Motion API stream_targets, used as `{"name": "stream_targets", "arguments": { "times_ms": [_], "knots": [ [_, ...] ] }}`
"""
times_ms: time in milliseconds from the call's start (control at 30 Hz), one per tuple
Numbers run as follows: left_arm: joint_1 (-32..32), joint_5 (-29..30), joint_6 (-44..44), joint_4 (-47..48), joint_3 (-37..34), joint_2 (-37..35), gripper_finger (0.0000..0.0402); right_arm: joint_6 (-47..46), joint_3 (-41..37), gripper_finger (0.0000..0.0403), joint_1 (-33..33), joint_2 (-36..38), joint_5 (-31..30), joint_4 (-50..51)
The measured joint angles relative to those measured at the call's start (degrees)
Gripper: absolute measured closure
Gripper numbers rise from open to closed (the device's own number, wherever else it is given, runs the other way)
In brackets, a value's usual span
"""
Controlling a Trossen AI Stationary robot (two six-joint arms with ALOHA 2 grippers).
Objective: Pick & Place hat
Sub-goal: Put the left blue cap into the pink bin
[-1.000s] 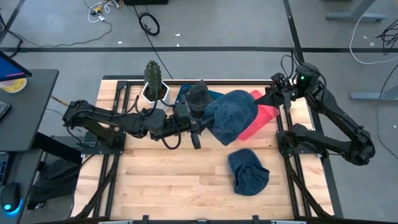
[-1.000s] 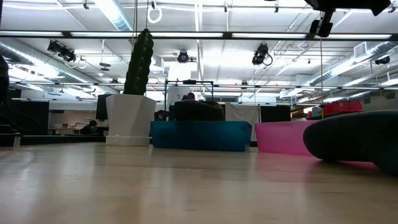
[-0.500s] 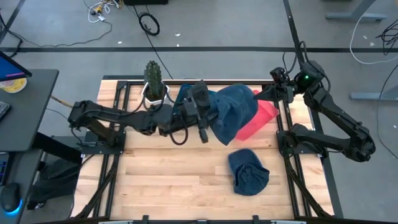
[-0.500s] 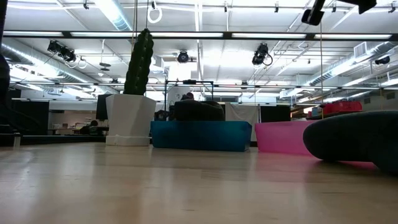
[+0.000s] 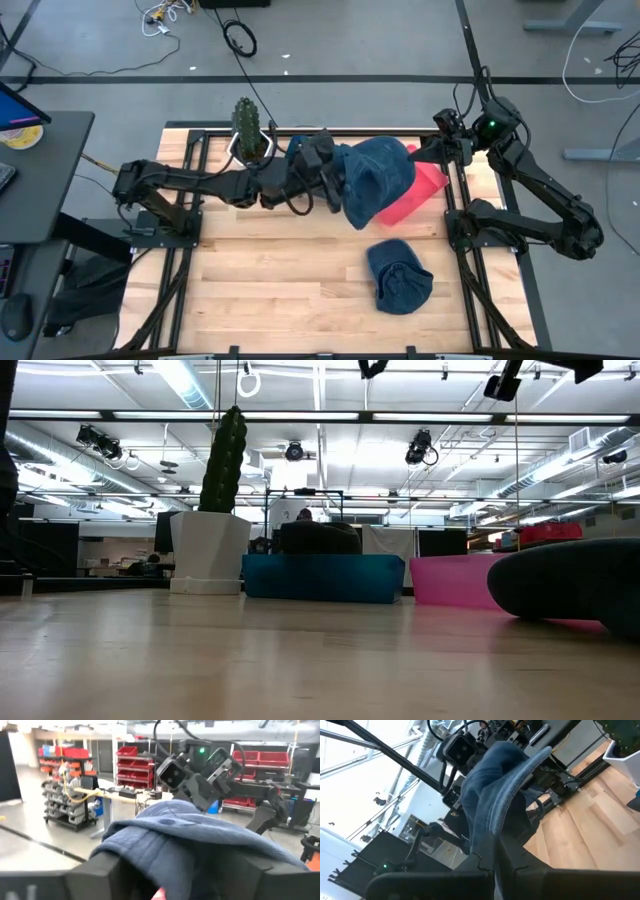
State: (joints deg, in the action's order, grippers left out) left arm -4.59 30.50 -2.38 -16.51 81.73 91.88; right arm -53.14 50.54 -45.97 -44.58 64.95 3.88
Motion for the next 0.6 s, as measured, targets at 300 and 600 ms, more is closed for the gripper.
{"name": "stream_targets", "arguments": {
  "times_ms": [300,600],
  "knots": [
    [-0.12,4.75,-11.29,19.37,0.00,-5.31,0.0073,-1.38,-0.04,0.0402,-0.65,1.49,0.97,-0.21],
    [-0.28,7.04,-21.39,36.29,0.07,-12.06,0.0072,-3.56,-0.04,0.0403,-3.46,3.36,2.48,-1.34]
  ]
}}
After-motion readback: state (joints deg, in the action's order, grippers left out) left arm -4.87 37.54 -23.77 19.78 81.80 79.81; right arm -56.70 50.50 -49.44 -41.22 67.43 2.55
